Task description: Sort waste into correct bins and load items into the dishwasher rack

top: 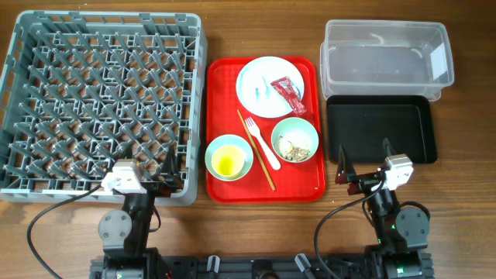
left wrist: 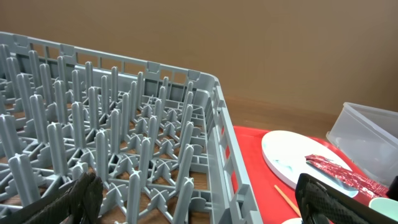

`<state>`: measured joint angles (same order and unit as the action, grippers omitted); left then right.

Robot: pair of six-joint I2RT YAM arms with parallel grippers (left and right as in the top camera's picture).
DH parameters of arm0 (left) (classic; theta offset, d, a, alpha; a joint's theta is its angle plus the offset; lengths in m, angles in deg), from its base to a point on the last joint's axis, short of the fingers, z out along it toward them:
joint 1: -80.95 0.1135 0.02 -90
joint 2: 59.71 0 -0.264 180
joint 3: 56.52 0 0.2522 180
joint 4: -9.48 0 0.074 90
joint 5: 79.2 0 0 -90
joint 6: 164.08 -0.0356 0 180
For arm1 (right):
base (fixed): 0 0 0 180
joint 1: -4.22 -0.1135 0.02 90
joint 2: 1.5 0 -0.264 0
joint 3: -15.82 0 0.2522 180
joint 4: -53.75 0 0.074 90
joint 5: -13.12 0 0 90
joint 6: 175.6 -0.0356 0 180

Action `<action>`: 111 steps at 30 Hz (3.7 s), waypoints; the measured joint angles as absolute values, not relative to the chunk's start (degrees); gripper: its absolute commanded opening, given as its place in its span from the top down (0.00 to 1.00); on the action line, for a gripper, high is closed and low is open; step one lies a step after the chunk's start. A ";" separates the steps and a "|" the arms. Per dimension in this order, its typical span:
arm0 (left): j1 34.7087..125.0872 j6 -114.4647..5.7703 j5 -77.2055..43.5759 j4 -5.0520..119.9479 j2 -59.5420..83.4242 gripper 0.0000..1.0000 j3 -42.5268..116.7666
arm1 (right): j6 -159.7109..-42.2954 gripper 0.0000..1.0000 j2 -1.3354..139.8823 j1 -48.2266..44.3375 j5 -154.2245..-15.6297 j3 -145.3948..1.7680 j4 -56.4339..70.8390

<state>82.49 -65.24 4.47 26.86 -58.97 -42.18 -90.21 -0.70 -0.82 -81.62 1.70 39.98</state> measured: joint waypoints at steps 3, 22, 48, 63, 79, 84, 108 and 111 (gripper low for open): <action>82.49 -65.24 4.47 26.86 -58.97 0.00 -42.18 | -90.21 0.00 -0.70 -0.82 -81.62 1.70 39.98; 82.49 -65.24 4.47 26.86 -58.97 0.00 -42.18 | -90.21 0.00 -0.70 -0.82 -81.62 1.70 39.98; 82.49 -65.24 4.54 26.84 -58.97 0.00 -42.18 | -90.25 0.00 -0.70 -0.82 -81.62 1.70 39.98; 82.49 -62.55 5.17 47.91 -33.14 0.00 -16.17 | -96.28 0.00 22.20 -0.82 -82.56 -20.81 23.23; 82.49 -62.38 5.39 68.45 -6.89 0.00 6.52 | -88.61 0.00 65.33 -0.88 -92.98 -61.68 -4.00; 82.49 -62.38 5.39 68.39 -6.89 0.00 6.52 | -87.65 0.00 74.86 -5.08 -90.75 -74.95 -11.69; 82.49 -62.38 5.39 67.97 -6.87 0.00 6.52 | -91.60 0.15 121.04 -18.26 -78.12 -103.21 -13.44; 82.49 -62.38 5.39 67.95 -6.87 0.00 6.52 | -93.27 0.17 123.86 -18.24 -77.22 -103.23 -13.97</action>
<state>82.49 -62.38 5.39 67.95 -6.87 6.52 -93.27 123.86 -18.24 -77.22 -103.23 -13.97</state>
